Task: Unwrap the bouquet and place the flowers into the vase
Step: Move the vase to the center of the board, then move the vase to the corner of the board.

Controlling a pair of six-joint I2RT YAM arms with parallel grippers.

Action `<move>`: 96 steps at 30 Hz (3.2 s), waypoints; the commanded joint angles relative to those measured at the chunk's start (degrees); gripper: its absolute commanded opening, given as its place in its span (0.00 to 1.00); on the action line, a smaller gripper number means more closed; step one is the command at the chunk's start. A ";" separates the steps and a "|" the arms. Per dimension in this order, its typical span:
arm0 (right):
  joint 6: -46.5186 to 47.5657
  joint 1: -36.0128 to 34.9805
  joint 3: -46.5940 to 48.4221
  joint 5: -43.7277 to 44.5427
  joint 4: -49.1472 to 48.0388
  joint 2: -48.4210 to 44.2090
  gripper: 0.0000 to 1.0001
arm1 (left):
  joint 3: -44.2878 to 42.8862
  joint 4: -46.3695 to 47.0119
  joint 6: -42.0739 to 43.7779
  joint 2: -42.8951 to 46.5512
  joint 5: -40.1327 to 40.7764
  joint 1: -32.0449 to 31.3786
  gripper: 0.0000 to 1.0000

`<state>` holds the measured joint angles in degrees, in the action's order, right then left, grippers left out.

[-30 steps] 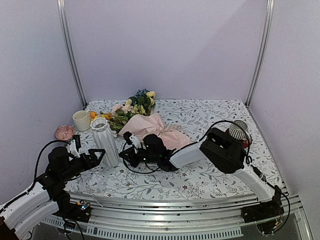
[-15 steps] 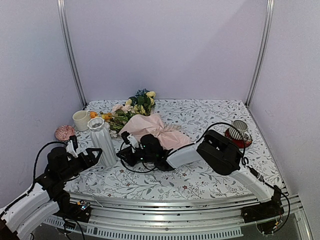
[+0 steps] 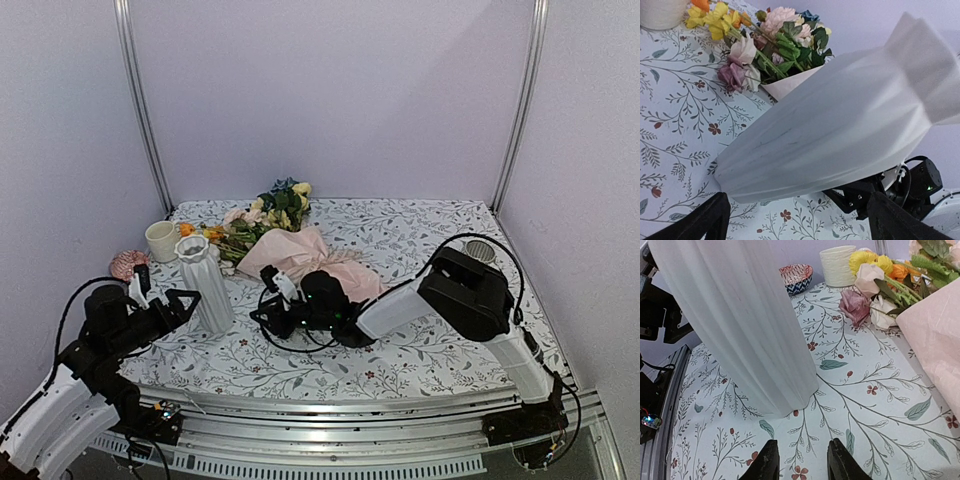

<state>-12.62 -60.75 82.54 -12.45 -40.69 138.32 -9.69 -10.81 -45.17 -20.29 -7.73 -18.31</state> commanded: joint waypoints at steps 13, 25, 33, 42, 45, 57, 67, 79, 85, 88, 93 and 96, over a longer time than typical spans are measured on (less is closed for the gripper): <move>0.47 4.63 -15.32 3.13 4.54 -24.32 0.77 | -36.58 -11.69 10.65 -7.83 0.12 0.43 0.98; 3.35 13.20 -25.11 11.68 17.07 -43.66 1.00 | -47.57 1.05 14.28 -27.55 -10.64 -8.91 0.85; 5.46 18.90 -31.80 20.14 23.42 -53.59 0.99 | -46.42 2.71 17.53 -35.92 -5.89 -24.39 0.41; 8.07 20.67 -39.83 28.08 18.50 -59.19 1.00 | -40.45 2.64 12.82 -44.92 13.63 -38.32 0.00; 7.17 20.74 -43.08 30.02 14.55 -59.35 1.00 | -38.22 3.22 11.63 -47.48 17.05 -39.52 0.00; 6.73 20.77 -49.80 36.22 5.54 -58.86 1.00 | -44.09 -13.65 7.88 -65.93 28.86 -39.68 0.00; 7.35 20.74 -49.78 36.40 5.01 -58.27 1.00 | -56.25 -31.84 5.95 -79.66 36.22 -39.31 0.00; 7.52 20.77 -49.78 36.19 4.30 -57.40 1.00 | -59.52 -36.34 6.28 -86.95 37.47 -37.20 0.00; 7.61 20.70 -49.68 35.92 4.13 -57.05 1.00 | -61.46 -39.75 4.77 -90.43 38.76 -37.25 0.00; 7.70 20.77 -49.57 35.80 4.04 -56.79 1.00 | -61.89 -41.54 4.02 -91.16 39.98 -37.27 0.00; 7.79 20.76 -49.35 35.82 4.04 -56.38 1.00 | -61.90 -44.48 2.87 -91.85 42.26 -37.08 0.00; 7.85 20.78 -49.34 35.74 4.04 -56.32 1.00 | -61.32 -44.80 2.76 -91.83 42.55 -36.60 0.00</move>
<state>-5.10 -40.32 33.23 23.42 -35.22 81.30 -70.37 -52.95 -40.97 -111.35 32.62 -55.77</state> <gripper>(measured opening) 0.997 0.005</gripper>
